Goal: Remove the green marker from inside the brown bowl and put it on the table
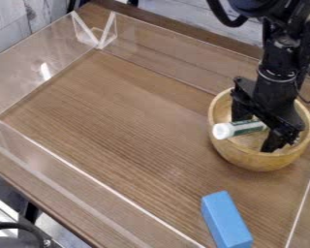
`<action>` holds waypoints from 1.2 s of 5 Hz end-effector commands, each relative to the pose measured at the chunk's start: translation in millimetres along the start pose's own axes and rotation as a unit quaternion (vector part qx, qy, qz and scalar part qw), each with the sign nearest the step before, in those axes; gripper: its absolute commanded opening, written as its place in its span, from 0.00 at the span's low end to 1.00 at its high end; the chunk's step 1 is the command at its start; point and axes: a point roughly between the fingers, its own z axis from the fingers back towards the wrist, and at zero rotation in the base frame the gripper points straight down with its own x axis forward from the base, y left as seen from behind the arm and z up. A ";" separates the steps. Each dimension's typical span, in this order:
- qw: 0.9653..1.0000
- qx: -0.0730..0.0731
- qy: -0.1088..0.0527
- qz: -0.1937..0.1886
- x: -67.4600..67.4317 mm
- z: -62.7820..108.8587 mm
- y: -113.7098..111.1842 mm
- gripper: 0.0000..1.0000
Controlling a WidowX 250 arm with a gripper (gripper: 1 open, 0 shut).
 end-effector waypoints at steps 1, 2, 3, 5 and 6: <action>0.999 0.001 -0.035 0.013 5.6 18.8 7.7 1.00; 0.999 -0.001 -0.037 0.018 3.5 21.3 9.2 1.00; 0.999 -0.003 -0.040 0.024 1.5 23.5 10.4 1.00; 0.998 -0.004 -0.055 0.039 -1.4 30.7 12.6 1.00; 0.997 -0.006 -0.062 0.046 -2.4 33.8 14.0 1.00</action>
